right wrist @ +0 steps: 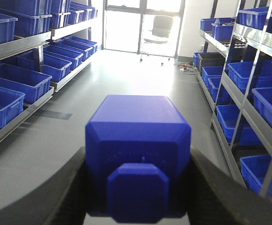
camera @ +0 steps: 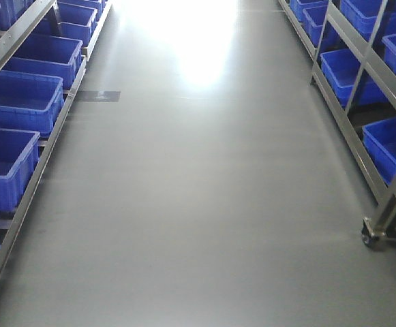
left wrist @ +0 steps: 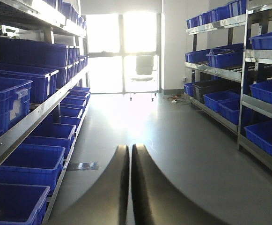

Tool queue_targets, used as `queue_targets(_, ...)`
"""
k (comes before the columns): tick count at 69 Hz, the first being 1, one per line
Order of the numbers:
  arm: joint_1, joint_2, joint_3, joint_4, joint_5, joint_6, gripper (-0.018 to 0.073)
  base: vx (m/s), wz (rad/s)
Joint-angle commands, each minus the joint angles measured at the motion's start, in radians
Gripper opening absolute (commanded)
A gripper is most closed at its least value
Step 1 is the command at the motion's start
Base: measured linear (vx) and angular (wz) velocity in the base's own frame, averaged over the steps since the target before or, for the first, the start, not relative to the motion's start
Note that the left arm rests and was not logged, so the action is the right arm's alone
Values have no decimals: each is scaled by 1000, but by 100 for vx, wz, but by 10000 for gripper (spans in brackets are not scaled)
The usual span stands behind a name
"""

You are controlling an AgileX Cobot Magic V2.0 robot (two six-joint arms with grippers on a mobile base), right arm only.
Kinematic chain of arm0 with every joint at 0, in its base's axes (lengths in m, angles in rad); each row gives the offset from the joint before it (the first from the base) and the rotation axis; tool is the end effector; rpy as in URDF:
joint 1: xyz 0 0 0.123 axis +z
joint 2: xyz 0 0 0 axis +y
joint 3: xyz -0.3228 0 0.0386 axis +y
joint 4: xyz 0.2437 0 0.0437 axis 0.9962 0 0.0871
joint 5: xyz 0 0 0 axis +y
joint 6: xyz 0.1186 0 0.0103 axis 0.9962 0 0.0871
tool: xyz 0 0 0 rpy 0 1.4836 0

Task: Pour parts from conveyor to right shelf

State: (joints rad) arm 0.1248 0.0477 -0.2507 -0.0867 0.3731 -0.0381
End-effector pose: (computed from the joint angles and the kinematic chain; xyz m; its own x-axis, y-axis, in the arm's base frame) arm 0.0281 -0.0003 0.2591 -0.0693 -0.1281 -0.9893 -0.1021 0.9874 -0.1207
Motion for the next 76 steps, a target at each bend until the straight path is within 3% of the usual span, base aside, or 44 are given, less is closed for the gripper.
queue_targets(1, 0, 12, -28, -7, -86, 0, -5, 53, 5)
queue_targets(76, 0, 12, -28, -7, -86, 0, -5, 55, -2)
